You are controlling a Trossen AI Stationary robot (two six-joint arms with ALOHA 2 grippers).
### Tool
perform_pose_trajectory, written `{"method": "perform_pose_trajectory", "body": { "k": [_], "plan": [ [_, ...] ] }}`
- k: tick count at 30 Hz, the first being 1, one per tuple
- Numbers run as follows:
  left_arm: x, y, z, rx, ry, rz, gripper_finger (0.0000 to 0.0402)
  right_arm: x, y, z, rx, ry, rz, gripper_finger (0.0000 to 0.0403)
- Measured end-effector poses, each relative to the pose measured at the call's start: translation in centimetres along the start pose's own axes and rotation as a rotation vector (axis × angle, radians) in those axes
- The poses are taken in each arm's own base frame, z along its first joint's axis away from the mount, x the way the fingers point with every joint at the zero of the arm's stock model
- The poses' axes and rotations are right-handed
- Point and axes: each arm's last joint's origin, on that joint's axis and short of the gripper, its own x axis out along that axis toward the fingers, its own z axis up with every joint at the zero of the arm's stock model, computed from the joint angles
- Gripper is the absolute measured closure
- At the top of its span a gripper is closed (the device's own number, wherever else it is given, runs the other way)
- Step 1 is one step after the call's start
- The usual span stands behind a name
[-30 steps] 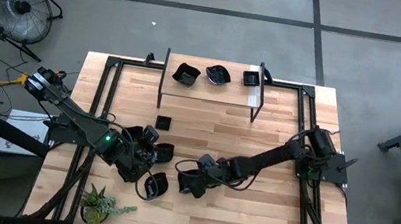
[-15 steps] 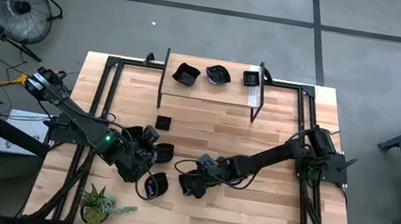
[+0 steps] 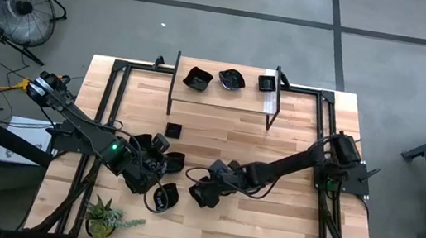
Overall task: Pick & Place Mini shaped plates
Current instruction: Stack the black distorted square plate on top of the black distorted square plate on the shelf
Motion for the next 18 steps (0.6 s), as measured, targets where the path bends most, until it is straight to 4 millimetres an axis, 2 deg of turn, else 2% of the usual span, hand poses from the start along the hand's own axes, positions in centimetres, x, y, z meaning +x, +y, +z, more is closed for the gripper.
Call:
{"method": "perform_pose_trajectory", "body": {
  "k": [10,18],
  "plan": [
    [0.0,0.1,0.5,-0.037,-0.049,0.014,0.0337,-4.3,0.5,1.9,-0.124,-0.261,-0.101,0.0401],
    [0.0,0.4,0.9,-0.064,-0.069,0.084,0.0337,-6.4,0.4,2.5,-0.21,-0.433,-0.252,0.0402]
  ]
}}
